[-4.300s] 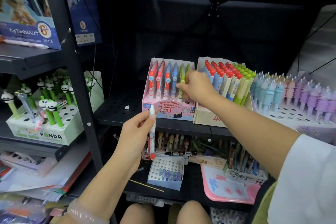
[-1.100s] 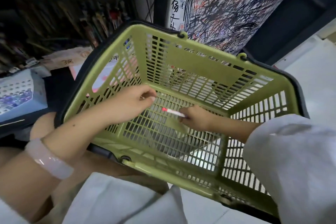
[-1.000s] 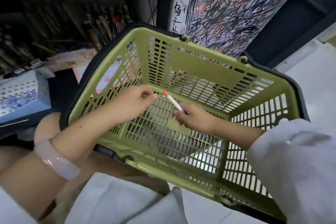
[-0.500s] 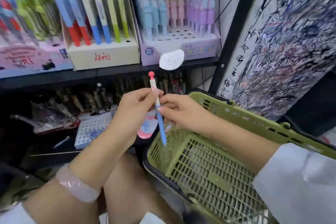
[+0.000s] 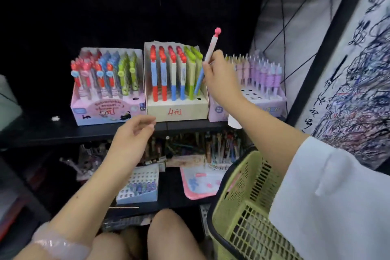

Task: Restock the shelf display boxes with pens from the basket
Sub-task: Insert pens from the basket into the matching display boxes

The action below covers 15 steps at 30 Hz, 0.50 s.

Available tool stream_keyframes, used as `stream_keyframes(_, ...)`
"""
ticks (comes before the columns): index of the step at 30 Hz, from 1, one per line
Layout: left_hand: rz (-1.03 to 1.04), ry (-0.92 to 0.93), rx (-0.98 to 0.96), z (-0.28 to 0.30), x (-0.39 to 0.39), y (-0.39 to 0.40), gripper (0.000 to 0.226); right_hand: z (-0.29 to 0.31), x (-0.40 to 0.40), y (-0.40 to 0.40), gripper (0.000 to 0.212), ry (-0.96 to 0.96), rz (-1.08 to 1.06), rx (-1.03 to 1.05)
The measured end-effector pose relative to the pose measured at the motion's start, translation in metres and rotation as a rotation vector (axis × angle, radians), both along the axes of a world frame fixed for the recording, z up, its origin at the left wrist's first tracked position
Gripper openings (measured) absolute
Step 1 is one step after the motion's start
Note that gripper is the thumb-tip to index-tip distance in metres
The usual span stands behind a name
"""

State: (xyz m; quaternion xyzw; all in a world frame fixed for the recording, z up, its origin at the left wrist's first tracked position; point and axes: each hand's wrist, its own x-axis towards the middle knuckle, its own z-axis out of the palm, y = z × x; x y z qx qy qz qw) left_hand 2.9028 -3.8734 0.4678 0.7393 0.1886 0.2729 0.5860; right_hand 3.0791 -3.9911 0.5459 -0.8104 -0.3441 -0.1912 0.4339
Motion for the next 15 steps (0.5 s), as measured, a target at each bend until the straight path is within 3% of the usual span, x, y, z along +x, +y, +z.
stream_keyframes(15,-0.061,0.021,-0.015,0.0,0.001,0.004,0.022,-0.001,0.018,0.001,0.017,-0.046,-0.079,-0.152)
